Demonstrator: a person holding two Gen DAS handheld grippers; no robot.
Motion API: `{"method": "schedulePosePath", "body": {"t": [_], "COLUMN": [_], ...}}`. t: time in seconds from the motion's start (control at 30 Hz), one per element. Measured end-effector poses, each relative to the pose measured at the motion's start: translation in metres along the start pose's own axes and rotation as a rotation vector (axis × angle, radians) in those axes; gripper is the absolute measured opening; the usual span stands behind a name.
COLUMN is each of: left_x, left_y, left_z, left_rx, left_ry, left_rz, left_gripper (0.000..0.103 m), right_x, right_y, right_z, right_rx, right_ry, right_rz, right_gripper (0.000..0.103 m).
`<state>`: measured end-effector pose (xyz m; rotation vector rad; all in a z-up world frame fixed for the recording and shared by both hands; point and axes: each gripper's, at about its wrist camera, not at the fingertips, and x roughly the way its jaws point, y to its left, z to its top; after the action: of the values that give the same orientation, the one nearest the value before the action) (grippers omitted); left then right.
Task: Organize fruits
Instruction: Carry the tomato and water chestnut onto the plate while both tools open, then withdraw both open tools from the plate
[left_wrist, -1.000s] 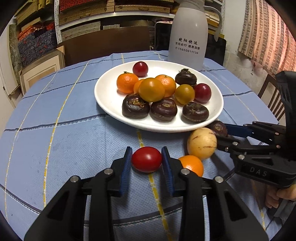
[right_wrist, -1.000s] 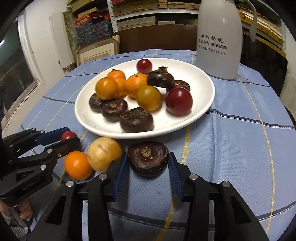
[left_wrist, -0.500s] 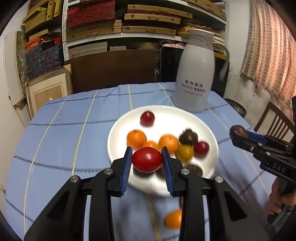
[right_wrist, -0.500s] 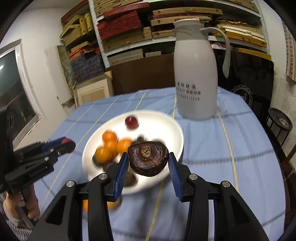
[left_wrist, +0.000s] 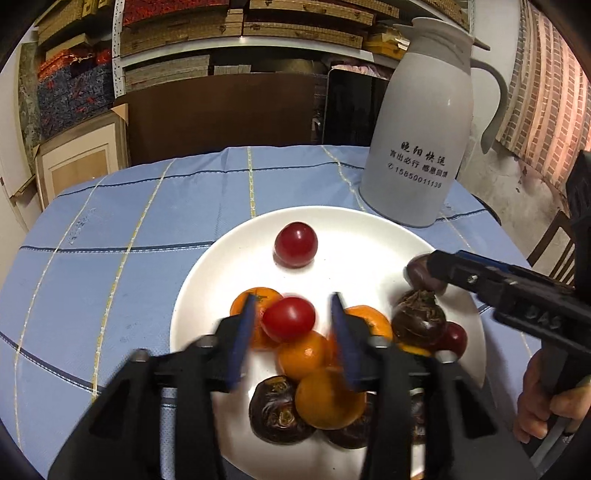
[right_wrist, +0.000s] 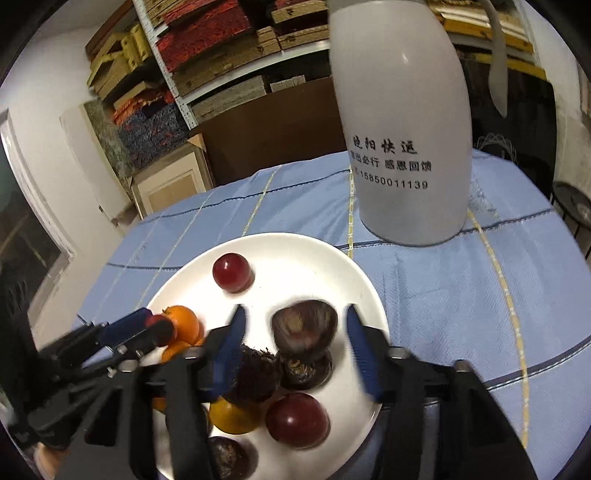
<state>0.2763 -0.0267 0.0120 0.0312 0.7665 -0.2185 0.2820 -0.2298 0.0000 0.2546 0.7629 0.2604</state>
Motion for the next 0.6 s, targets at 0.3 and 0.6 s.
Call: {"method": "schedulePosePath", "body": {"t": [0.3, 0.6], "left_x": [-0.038, -0.099], "left_y": [0.006, 0.024], "left_z": [-0.022, -0.082], "left_rx": [-0.021, -0.07], "left_ry": [-0.03, -0.065], "left_rz": [0.04, 0.088], "left_gripper": [0.059, 0.066], "right_x": [-0.051, -0.092], "right_y": [0.017, 0.038], "right_z": [-0.007, -0.066], "right_rx": [-0.018, -0.092], "right_ry": [-0.074, -0.098], "right_rz": [0.041, 0.037], "right_gripper": [0.063, 0.067]}}
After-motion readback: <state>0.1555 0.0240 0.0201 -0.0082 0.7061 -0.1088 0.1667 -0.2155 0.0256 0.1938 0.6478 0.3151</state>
